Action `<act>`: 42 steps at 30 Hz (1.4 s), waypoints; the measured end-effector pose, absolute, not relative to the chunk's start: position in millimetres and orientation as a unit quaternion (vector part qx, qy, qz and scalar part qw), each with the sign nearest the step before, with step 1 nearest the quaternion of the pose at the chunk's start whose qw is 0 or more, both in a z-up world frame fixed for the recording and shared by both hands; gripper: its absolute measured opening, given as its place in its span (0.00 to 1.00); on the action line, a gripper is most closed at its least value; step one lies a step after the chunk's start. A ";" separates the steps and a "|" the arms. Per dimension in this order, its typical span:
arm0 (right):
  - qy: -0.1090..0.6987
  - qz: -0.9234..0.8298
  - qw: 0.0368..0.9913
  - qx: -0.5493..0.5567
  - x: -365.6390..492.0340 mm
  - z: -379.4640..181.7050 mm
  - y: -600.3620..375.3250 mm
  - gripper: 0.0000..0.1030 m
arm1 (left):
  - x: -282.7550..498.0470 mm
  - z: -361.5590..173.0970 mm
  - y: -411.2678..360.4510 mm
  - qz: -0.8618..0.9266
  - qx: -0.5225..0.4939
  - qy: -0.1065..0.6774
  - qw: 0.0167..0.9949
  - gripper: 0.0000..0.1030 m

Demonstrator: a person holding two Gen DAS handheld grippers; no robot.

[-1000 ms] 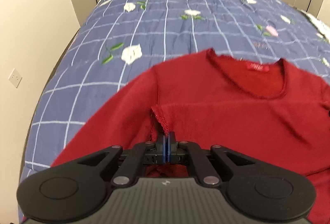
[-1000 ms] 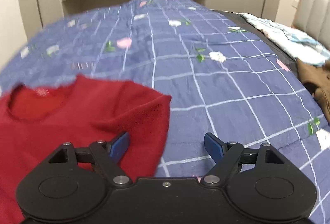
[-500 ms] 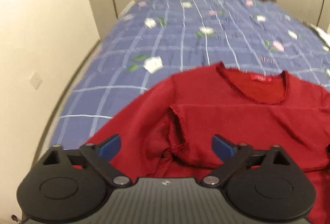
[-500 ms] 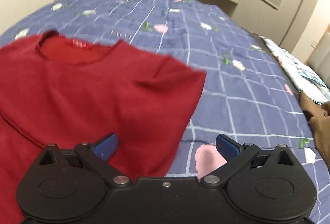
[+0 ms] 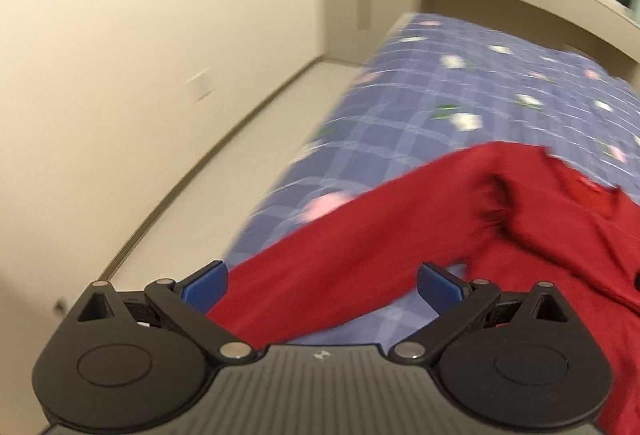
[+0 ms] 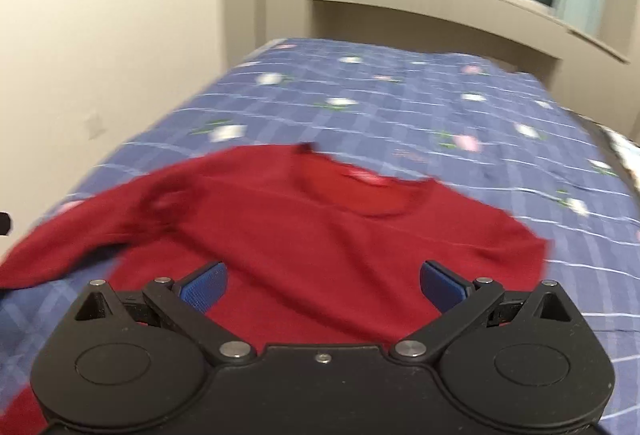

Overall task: Fold small clothes
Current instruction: 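Grasp the other sleeve cuff with the left gripper, then lift the sleeve and lay it across the sweater body with the left gripper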

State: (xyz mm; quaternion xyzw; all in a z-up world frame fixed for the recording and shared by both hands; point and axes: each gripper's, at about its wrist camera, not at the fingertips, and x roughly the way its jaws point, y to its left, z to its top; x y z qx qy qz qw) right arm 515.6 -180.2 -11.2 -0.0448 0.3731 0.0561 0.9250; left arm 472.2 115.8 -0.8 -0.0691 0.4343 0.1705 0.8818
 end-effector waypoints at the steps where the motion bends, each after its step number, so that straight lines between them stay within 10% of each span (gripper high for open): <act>1: 0.375 0.073 0.923 -0.045 512.5 -11.0 -166.7 0.99 | 460.6 -2.3 131.0 0.194 -0.083 0.436 0.875 0.99; 13: 0.401 0.185 0.894 -0.074 486.0 -30.6 -57.6 0.99 | 392.0 -71.9 265.6 0.307 -0.296 0.453 0.783 0.99; 22: 0.403 0.175 0.895 -0.072 491.4 -33.8 -49.4 0.99 | 377.1 -91.5 271.9 0.305 -0.431 0.446 0.722 0.59; 27: 0.403 0.169 0.897 -0.070 492.3 -33.4 -53.4 0.99 | 382.0 -94.0 271.8 0.305 -0.445 0.449 0.712 0.17; 42: 0.349 0.082 0.924 -0.134 558.5 -44.7 -93.4 0.99 | 396.9 -34.3 275.8 0.276 -0.400 0.338 0.806 0.10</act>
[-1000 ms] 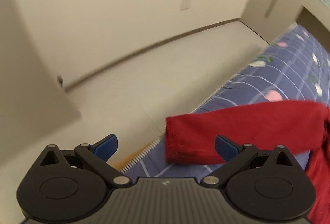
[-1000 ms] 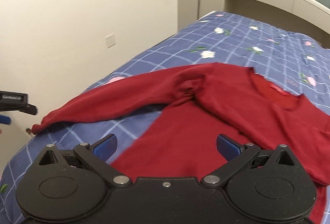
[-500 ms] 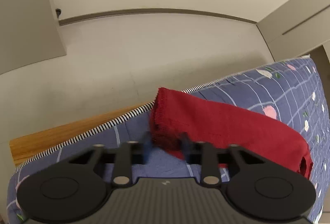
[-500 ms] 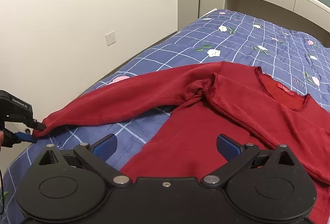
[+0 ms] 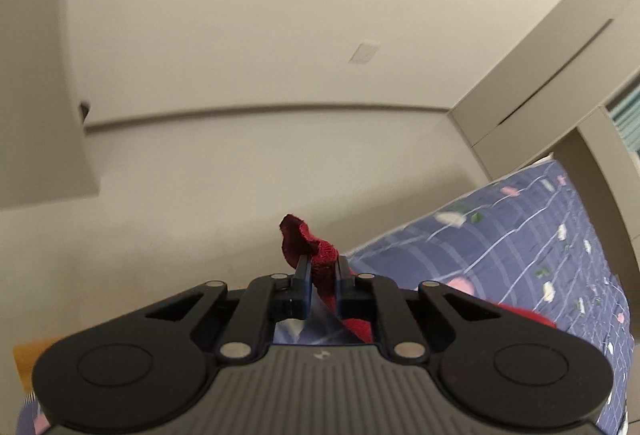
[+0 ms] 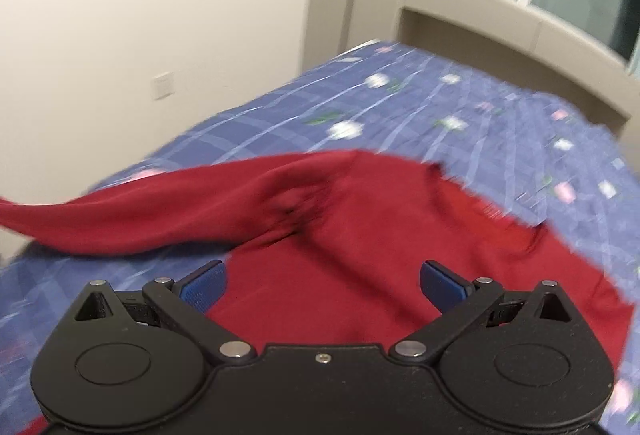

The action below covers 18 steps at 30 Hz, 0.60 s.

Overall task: Fold small clothes
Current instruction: 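Lift the sleeve and lay it across the sweater body with the left gripper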

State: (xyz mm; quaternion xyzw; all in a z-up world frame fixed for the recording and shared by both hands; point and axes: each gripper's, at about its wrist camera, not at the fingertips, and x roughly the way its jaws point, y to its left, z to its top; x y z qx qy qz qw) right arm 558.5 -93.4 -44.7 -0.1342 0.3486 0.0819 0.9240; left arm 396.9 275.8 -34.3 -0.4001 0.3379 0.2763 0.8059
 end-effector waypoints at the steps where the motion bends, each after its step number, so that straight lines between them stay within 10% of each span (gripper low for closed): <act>1: 0.345 0.069 0.926 -0.139 573.2 -46.7 -98.3 0.99 | 401.4 -27.6 277.3 0.271 -0.395 0.327 0.815 0.10; 18: 0.356 0.104 0.901 -0.224 648.5 -91.2 -79.3 0.98 | 540.1 139.7 261.2 0.067 -0.291 0.126 0.946 0.10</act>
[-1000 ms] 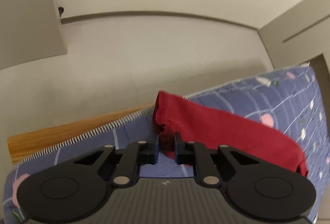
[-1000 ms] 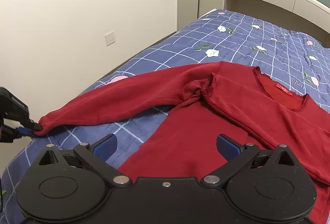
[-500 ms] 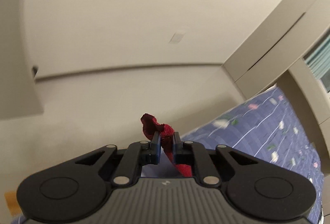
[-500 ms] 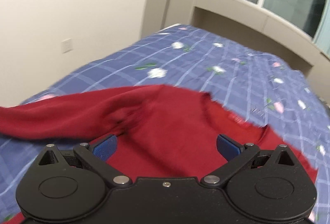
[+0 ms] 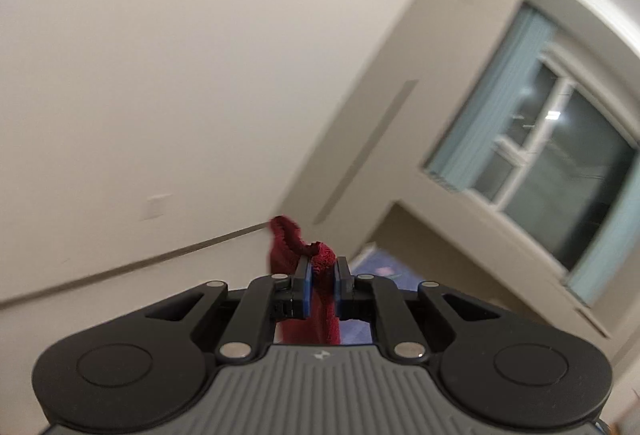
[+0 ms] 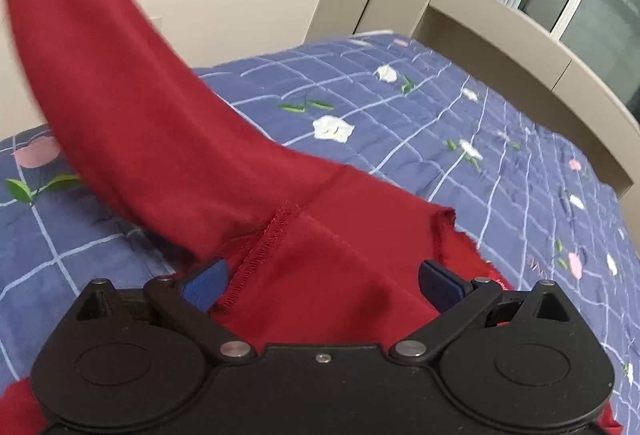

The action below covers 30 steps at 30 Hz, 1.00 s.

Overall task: Fold small clothes
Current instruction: 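Lift the sleeve and lay it across the sweater body with the left gripper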

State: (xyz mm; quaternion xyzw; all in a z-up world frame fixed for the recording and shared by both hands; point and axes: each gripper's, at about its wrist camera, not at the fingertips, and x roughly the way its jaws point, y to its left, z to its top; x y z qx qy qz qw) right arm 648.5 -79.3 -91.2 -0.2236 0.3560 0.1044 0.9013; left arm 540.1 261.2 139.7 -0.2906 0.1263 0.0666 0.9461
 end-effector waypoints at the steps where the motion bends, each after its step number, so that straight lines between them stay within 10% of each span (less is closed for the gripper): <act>1: 0.352 0.102 0.907 -0.208 644.0 -84.7 -86.3 0.98 | 547.2 148.0 251.6 0.048 -0.283 0.120 0.950 0.10; 14: 0.336 -0.002 0.933 -0.128 540.9 -25.9 -239.7 0.99 | 611.3 183.8 26.1 -0.251 -0.188 0.171 0.934 0.10; 30: 0.383 -0.119 0.912 -0.090 463.1 -66.4 -385.3 0.99 | 573.9 -22.6 -207.1 -0.354 0.010 0.344 0.870 0.12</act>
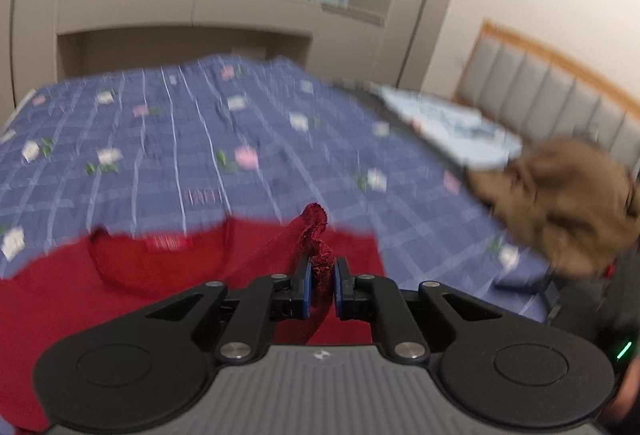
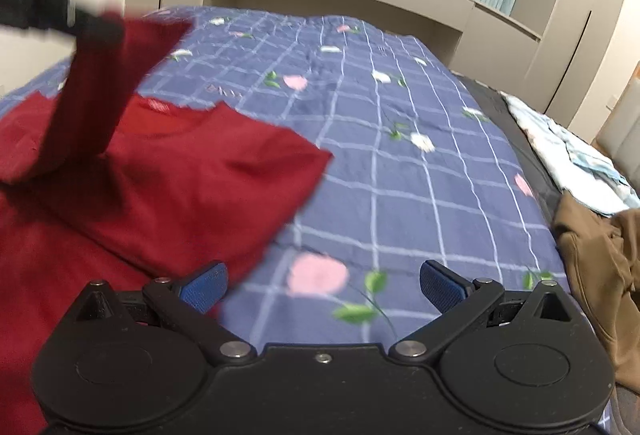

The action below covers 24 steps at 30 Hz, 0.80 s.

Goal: Fold small clothes

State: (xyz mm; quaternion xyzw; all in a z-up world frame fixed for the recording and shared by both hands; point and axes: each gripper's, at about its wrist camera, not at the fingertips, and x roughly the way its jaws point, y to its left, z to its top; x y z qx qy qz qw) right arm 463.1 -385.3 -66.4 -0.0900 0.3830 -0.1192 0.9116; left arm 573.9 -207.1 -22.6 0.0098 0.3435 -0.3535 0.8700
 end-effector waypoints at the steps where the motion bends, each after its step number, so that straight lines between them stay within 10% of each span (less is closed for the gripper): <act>1: 0.385 -0.120 0.911 -0.086 461.5 -67.9 -388.5 0.99 | 565.0 -32.1 -209.7 -0.355 0.014 0.360 0.863 0.12; 4: 0.384 -0.117 0.912 -0.077 459.7 -69.4 -392.7 0.99 | 559.4 -44.4 -199.3 -0.356 0.012 0.395 0.847 0.20; 8: 0.377 -0.107 0.917 -0.070 466.8 -66.7 -387.6 0.99 | 560.5 -37.8 -177.7 -0.351 0.000 0.407 0.843 0.61; 16: 0.346 -0.055 0.937 -0.017 489.5 -48.2 -369.5 0.97 | 592.4 -23.7 -111.8 -0.293 0.081 0.391 0.869 0.82; 24: 0.382 0.009 0.924 0.012 535.0 -59.0 -364.6 0.64 | 666.5 -34.8 -55.9 -0.238 0.197 0.384 0.870 0.82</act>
